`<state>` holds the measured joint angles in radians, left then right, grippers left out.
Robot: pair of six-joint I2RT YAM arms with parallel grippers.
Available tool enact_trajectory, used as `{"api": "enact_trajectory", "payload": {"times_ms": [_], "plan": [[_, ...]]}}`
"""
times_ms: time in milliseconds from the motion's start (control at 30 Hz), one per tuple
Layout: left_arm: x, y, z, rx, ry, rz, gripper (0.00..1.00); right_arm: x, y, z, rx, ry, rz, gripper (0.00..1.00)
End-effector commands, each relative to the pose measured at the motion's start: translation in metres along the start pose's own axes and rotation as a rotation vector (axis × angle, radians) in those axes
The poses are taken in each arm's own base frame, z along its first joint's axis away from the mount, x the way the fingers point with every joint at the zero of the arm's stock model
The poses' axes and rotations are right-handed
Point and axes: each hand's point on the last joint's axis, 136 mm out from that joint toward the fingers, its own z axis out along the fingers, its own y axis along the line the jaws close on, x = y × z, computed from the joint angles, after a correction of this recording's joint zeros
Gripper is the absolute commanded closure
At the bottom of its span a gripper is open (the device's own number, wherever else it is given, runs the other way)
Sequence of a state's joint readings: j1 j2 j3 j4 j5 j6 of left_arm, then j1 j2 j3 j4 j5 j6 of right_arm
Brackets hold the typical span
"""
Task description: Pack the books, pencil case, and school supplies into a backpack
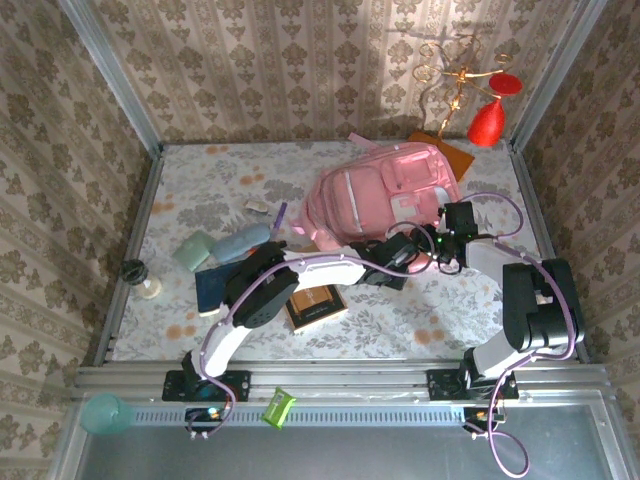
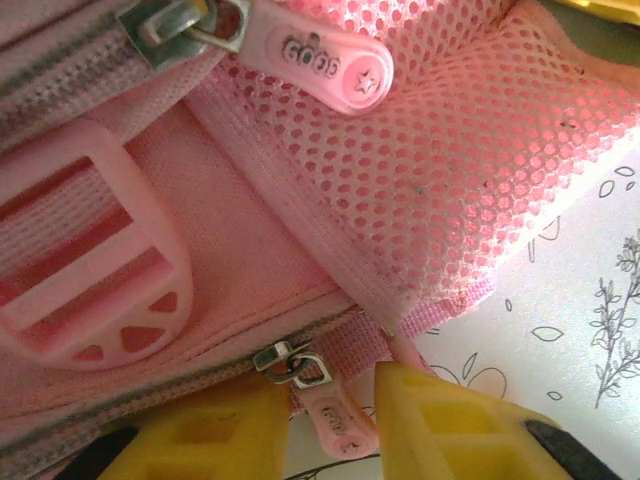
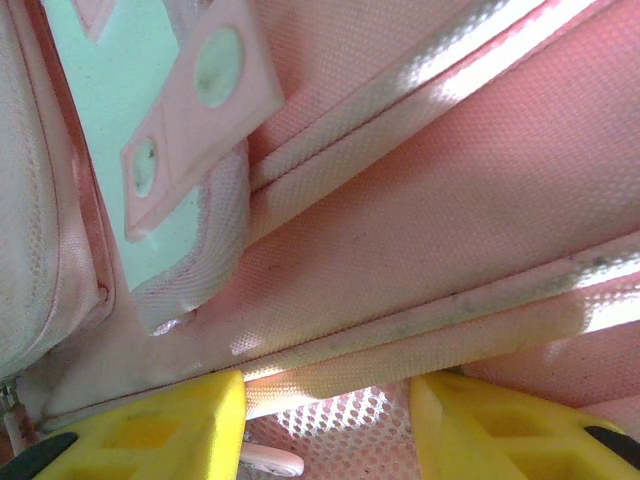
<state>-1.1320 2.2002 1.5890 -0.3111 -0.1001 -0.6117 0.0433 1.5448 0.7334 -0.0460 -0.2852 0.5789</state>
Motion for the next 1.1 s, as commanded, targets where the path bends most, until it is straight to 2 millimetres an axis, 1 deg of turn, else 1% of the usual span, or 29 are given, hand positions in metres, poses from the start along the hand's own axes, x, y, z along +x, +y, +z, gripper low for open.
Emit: {"api": "enact_trajectory", "payload": {"times_ms": [0, 67, 167, 267, 433, 633, 667, 900, 1067], "plan": [[0.024, 0.023, 0.011, -0.113, 0.064, 0.05, 0.72, 0.021, -0.009, 0.002, 0.009, 0.068, 0.017, 0.52], [0.022, 0.02, 0.007, -0.111, 0.053, 0.058, 0.73, 0.021, -0.009, 0.002, 0.011, 0.068, 0.019, 0.52], [0.02, 0.021, 0.003, -0.121, 0.044, 0.065, 0.74, 0.021, -0.009, 0.002, 0.011, 0.069, 0.02, 0.52], [0.021, 0.025, 0.003, -0.136, 0.046, 0.071, 0.75, 0.021, -0.01, 0.002, 0.012, 0.068, 0.02, 0.52], [0.022, 0.025, 0.003, -0.139, 0.048, 0.08, 0.79, 0.021, -0.01, 0.003, 0.01, 0.071, 0.02, 0.52], [0.028, 0.029, 0.005, -0.152, 0.063, 0.087, 0.83, 0.021, -0.009, 0.003, 0.009, 0.072, 0.019, 0.52], [0.029, 0.029, 0.005, -0.159, 0.062, 0.093, 0.83, 0.021, -0.01, 0.003, 0.009, 0.073, 0.019, 0.52], [0.04, 0.038, 0.006, -0.218, 0.093, 0.127, 0.69, 0.021, -0.01, 0.005, 0.008, 0.076, 0.019, 0.52], [0.05, 0.045, 0.01, -0.253, 0.12, 0.144, 0.66, 0.022, -0.01, 0.005, 0.007, 0.08, 0.021, 0.52]]}}
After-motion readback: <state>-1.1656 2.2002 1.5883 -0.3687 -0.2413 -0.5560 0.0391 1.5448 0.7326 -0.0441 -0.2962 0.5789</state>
